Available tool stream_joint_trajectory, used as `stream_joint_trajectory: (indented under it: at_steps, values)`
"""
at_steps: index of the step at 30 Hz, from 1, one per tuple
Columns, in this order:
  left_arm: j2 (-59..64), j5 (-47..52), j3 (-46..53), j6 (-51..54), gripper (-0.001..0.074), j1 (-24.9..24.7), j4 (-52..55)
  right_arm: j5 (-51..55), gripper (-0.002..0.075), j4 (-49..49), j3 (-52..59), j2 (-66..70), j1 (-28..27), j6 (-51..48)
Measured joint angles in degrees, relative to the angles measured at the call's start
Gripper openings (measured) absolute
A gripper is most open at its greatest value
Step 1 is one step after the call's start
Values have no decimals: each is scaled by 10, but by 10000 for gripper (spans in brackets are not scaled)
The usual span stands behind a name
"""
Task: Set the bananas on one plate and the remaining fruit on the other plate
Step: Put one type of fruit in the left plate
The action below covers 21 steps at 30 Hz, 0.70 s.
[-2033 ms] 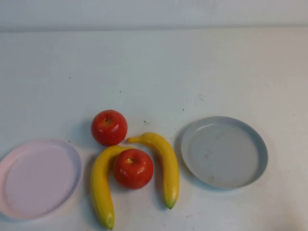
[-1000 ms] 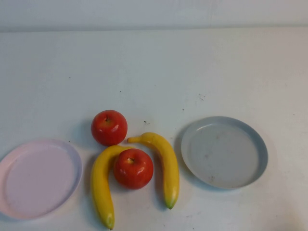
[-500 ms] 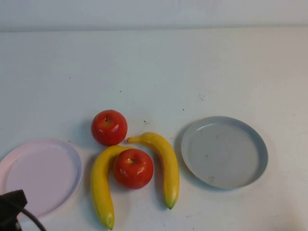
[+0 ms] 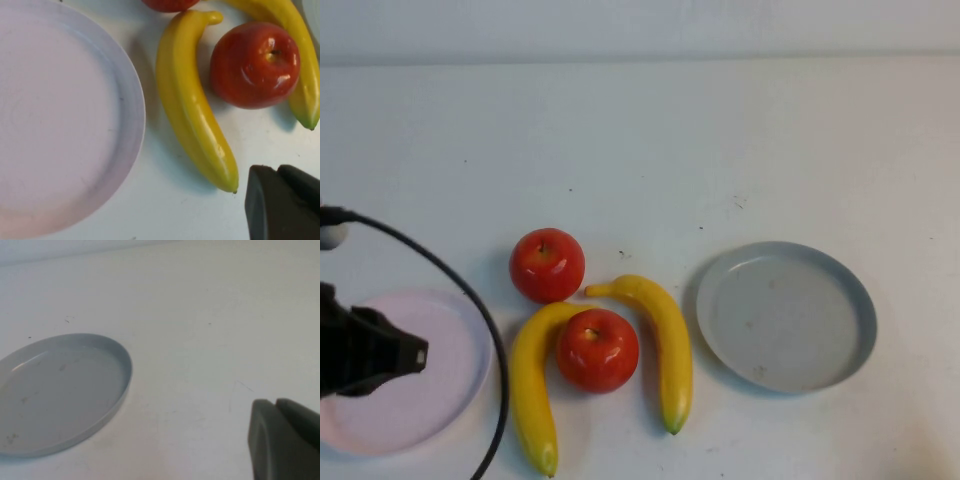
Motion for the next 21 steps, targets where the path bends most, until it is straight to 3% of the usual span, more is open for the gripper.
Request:
stream_joint_trajectory:
  at_steps: [3,14,21]
  values:
    - [66,0,-40,8,-1,-38,11,0,-15,0,0,0,0,0]
    - [282,66,-232,-22,-1,-257,134,0,-15,0,0,0,0,0]
    - [376,108,-318,-29,4,-319,187,0,-15,0,0,0,0,0]
